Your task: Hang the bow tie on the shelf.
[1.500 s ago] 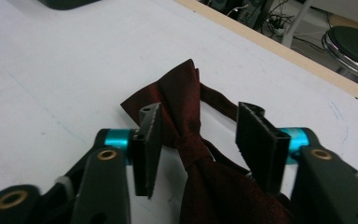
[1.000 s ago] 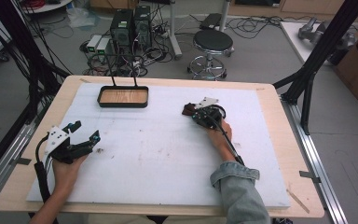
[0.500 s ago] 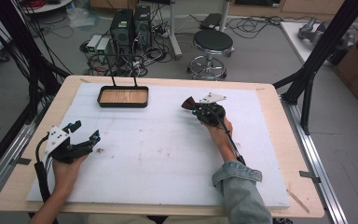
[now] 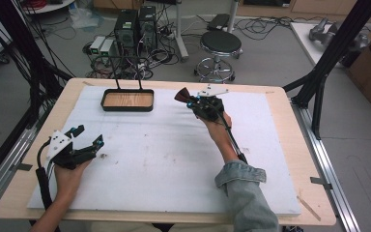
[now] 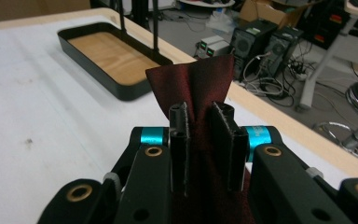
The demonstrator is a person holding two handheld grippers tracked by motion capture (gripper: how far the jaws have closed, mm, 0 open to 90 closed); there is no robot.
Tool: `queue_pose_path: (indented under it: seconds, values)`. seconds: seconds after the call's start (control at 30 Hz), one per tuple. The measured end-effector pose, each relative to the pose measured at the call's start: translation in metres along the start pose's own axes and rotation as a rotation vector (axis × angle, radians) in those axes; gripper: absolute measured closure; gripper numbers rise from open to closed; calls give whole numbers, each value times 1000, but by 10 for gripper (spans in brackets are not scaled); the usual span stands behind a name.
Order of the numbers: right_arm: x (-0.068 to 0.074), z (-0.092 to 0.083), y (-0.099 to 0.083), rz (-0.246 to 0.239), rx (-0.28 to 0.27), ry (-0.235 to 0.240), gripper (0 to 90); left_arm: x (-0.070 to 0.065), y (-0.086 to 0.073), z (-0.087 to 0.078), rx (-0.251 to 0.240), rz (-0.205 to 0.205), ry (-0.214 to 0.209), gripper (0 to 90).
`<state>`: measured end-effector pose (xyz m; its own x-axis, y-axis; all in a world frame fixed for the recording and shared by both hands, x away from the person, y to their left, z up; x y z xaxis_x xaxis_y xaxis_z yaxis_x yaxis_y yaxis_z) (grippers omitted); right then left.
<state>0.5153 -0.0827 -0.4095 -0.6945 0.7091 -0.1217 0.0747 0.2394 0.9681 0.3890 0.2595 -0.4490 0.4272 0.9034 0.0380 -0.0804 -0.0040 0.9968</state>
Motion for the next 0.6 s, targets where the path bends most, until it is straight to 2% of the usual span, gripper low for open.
queue_pose_path:
  seconds: [0.03, 0.17, 0.4, 0.6]
  values:
    - [3, 3, 4, 13, -2, 8, 773, 0, 0, 0, 1, 0, 0, 200]
    - [11, 13, 19, -11, -23, 27, 773, 0, 0, 0, -2, -3, -1, 200]
    - [26, 28, 43, -12, -66, 58, 773, 1, 0, 0, -3, -7, 1, 200]
    - [32, 36, 63, -14, -96, 73, 773, 1, 0, 0, -4, -8, 1, 200]
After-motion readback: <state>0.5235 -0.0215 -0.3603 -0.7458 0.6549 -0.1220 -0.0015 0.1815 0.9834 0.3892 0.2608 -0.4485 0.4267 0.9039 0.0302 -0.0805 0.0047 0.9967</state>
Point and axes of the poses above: each handheld gripper's, and its own axes: z roughly forward along the jaws, y roughly out of its top, x roughly to its left, the point moved 9 cm from there along z, roughly forward along the jaws, and after that the axes turned 11 degrees about -x, right-handed, at the moved point
